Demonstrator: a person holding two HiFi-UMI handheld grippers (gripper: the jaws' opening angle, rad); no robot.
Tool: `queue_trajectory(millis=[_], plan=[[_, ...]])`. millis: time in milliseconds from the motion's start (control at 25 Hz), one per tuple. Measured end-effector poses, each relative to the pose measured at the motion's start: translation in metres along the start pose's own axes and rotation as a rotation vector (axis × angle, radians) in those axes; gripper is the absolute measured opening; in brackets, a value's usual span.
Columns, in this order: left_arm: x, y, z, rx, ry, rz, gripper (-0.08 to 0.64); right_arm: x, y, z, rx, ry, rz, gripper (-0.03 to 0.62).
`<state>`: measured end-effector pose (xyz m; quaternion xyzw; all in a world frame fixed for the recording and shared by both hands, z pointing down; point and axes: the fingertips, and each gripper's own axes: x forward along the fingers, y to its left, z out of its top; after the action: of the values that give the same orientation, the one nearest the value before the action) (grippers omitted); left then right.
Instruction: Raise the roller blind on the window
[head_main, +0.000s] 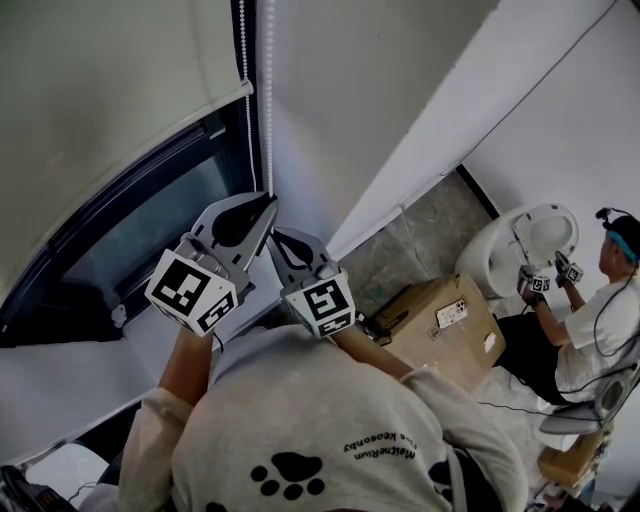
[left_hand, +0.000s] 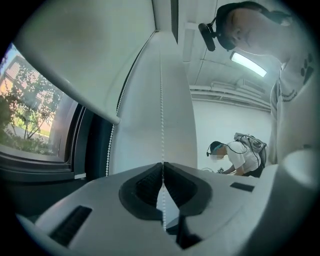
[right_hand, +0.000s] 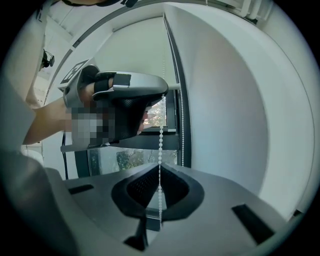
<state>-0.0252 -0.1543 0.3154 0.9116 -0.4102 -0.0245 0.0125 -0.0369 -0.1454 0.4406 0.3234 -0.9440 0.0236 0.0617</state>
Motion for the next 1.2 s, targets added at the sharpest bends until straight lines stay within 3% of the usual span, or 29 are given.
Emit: queue_trajectory(millis=[480, 1200], plan=[[0.001, 0.005, -0.015, -0.002, 0.051, 0.066, 0.014, 0.005, 0.0, -0.014, -0.029, 0.039, 0.028, 0.012], [-0.006, 0.01, -0.085, -0.068, 0.147, 0.099, 0.014, 0.015, 0.005, -0.084, -0.03, 0.187, 0.077, 0.012]])
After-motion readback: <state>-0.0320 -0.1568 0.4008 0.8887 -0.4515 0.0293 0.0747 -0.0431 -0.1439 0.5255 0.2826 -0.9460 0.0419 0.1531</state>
